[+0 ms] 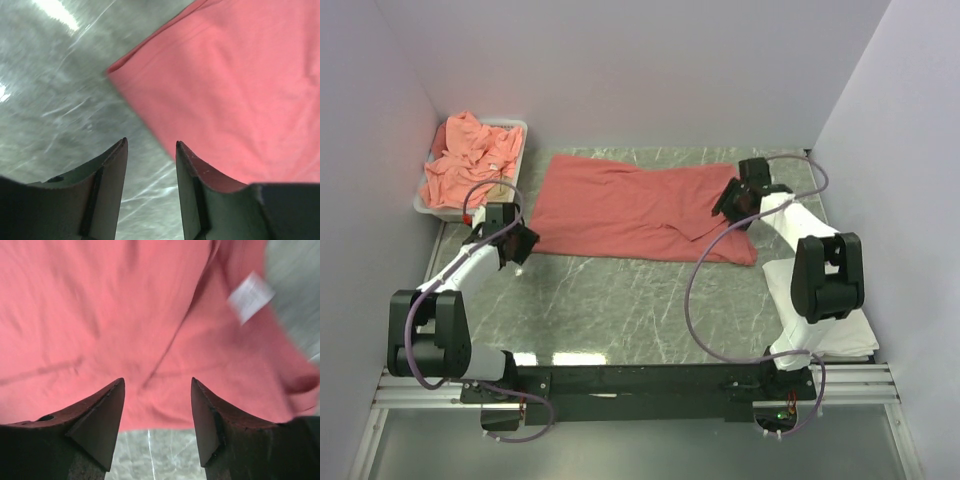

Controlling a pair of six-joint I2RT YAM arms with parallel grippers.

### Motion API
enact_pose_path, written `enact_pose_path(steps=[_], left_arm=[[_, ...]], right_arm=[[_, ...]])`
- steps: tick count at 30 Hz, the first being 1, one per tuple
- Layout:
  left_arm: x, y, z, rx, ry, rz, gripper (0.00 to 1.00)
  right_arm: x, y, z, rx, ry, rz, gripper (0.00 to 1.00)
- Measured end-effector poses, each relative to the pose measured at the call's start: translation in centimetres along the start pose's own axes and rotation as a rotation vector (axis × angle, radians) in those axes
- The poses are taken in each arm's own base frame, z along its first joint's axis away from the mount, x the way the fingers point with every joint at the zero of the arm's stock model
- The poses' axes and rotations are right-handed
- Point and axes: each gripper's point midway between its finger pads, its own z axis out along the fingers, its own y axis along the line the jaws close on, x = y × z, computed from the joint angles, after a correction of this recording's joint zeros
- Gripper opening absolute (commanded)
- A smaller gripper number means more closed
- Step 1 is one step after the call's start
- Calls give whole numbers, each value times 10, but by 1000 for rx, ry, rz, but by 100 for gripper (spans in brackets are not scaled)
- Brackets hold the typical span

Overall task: Fold and stack the t-shirts
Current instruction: Fold the tshirt

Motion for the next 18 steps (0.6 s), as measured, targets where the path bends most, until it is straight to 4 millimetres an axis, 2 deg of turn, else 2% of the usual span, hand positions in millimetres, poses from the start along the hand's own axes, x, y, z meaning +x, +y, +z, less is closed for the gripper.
enact_pose_path(steps=[4, 7, 9, 18], left_arm=[[13, 17, 4, -22, 25, 0, 47], [15, 18, 6, -16, 25, -4, 47], [13, 16, 6, -6, 20, -6, 47], [11, 9, 7, 24, 10, -13, 46]], right_arm=[[48, -1, 7, 5, 76, -36, 59], [70, 2, 14, -2, 115, -45, 55], [75, 4, 18, -11, 127, -36, 54], [77, 27, 30, -81, 112, 6, 52]])
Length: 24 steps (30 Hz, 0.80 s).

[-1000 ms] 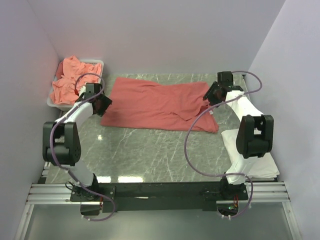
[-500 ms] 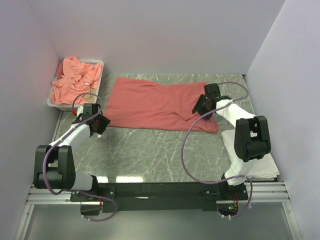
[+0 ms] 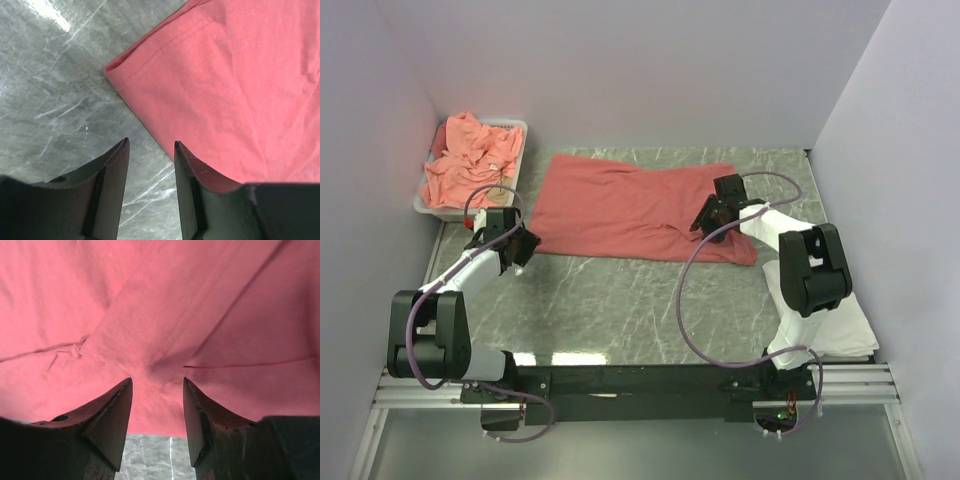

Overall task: Fold and stack the t-shirts
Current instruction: Fold the tshirt

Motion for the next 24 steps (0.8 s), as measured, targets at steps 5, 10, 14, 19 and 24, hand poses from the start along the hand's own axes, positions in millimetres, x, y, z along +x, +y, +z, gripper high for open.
enact_pose_path(steps=[5, 10, 14, 19, 24], left_arm=[[0, 0, 0, 1, 0, 0, 46], [-1, -1, -2, 8, -3, -1, 46], [0, 0, -3, 10, -3, -1, 46], [-1, -2, -7, 20, -8, -1, 46], [-5, -7, -13, 43, -21, 0, 46]], right_arm=[[16, 2, 15, 10, 36, 2, 52], [18, 4, 17, 7, 39, 8, 41], [16, 7, 19, 5, 33, 18, 22], [4, 18, 28, -1, 22, 18, 3], [-16, 38, 31, -19, -2, -5, 1]])
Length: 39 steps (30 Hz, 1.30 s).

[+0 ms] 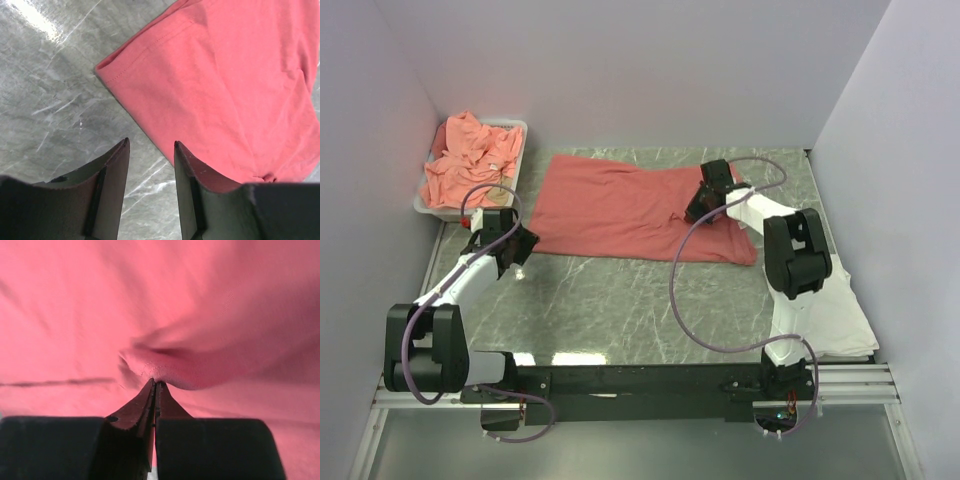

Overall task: Fold and stack the t-shirts
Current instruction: Fold the tshirt

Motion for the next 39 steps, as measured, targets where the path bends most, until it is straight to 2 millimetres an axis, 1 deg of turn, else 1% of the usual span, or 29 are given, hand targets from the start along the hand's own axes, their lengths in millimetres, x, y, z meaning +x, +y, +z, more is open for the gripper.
enact_pose_path(steps=[3, 5, 8, 11, 14, 15, 17, 18, 19, 20, 22, 23, 26, 27, 30, 31, 32, 33, 35, 37, 39], left_arm=[[-2, -2, -2, 9, -6, -1, 45], [-1, -2, -2, 9, -5, 0, 45], [1, 2, -2, 2, 0, 3, 45], [3, 5, -2, -7, 7, 5, 45], [3, 5, -2, -5, 7, 11, 46], [3, 5, -2, -4, 7, 11, 46], [3, 6, -2, -6, 7, 11, 46], [3, 6, -2, -6, 7, 11, 46], [4, 6, -2, -8, 7, 11, 47], [3, 7, -2, -10, 3, 10, 47], [3, 10, -1, -20, -3, 11, 47], [2, 12, -1, -27, -9, 10, 47], [-1, 16, 1, -48, -31, 4, 47], [-2, 17, 2, -54, -37, 2, 47], [-4, 23, 7, -85, -56, -10, 46], [-4, 25, 9, -96, -59, -11, 46], [-4, 28, 11, -107, -62, -11, 46], [-4, 31, 15, -123, -65, -9, 45], [-2, 39, 21, -154, -63, -3, 45], [0, 48, 28, -194, -63, 7, 45], [1, 55, 34, -223, -67, 17, 45]], right_arm=[[-18, 17, 4, -13, -34, -26, 1], [-27, 29, 7, -19, -43, -47, 1], [-35, 41, 14, -24, -54, -83, 1], [-36, 46, 23, -18, -48, -119, 2], [-32, 44, 31, 0, -29, -157, 12], [-30, 43, 34, 6, -22, -170, 21], [-29, 42, 38, 11, -17, -197, 31], [-29, 41, 38, 15, -15, -212, 41], [-28, 39, 38, 19, -12, -224, 46], [-28, 38, 38, 25, -10, -237, 56], [-29, 37, 36, 31, -13, -253, 60], [-31, 37, 34, 35, -19, -260, 60], [-36, 35, 20, 57, -36, -271, 60], [-38, 35, 10, 54, -53, -270, 59], [-37, 26, -33, 45, -84, -248, 58], [-37, 23, -53, 30, -106, -234, 58], [-37, 19, -68, 18, -124, -221, 57], [-38, 12, -85, 5, -149, -203, 57], [-38, -4, -108, -4, -178, -163, 56], [-36, -23, -120, -13, -204, -125, 56], [-27, -48, -125, 1, -200, -89, 56]])
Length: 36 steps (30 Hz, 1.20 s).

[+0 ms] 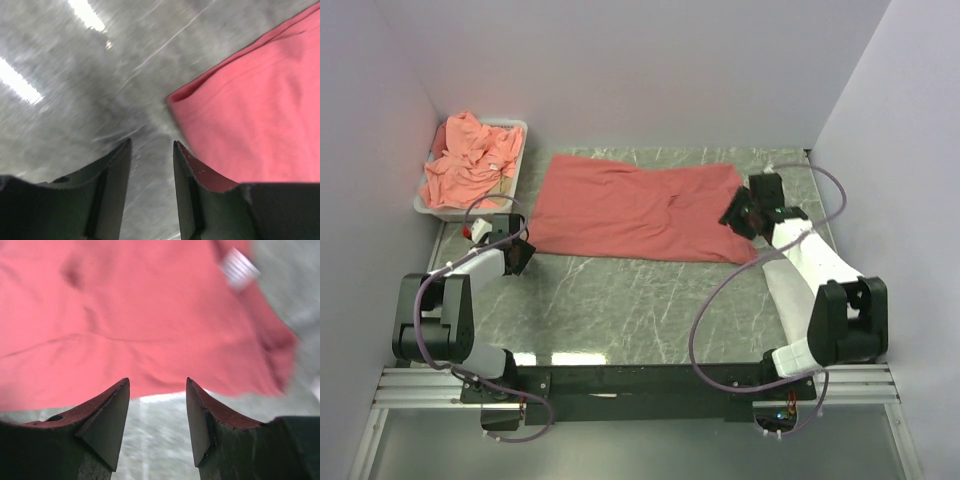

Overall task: Fold and stack the t-shirts
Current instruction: Fold the tshirt

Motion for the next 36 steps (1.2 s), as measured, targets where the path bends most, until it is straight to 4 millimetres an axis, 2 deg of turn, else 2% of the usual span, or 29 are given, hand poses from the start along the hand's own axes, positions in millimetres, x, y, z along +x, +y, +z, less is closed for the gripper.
enact_pose_path(steps=[4, 8, 14, 23, 30, 36], left_arm=[[-9, -11, 6, 24, -36, 0, 44], [-11, -16, 10, 41, -48, -2, 44], [-16, -24, 11, 74, -70, -7, 44], [-14, -25, 20, 71, -69, -2, 31], [-15, -29, 24, 71, -71, -1, 18], [-16, -31, 24, 73, -71, 1, 11]], right_arm=[[33, -49, -7, 67, 49, 63, 55], [50, -75, -16, 98, 56, 96, 55], [56, -83, -24, 102, 36, 104, 54], [67, -102, -20, 156, 57, 132, 54], [73, -130, -9, 234, 88, 190, 53], [76, -136, 6, 250, 105, 215, 50]])
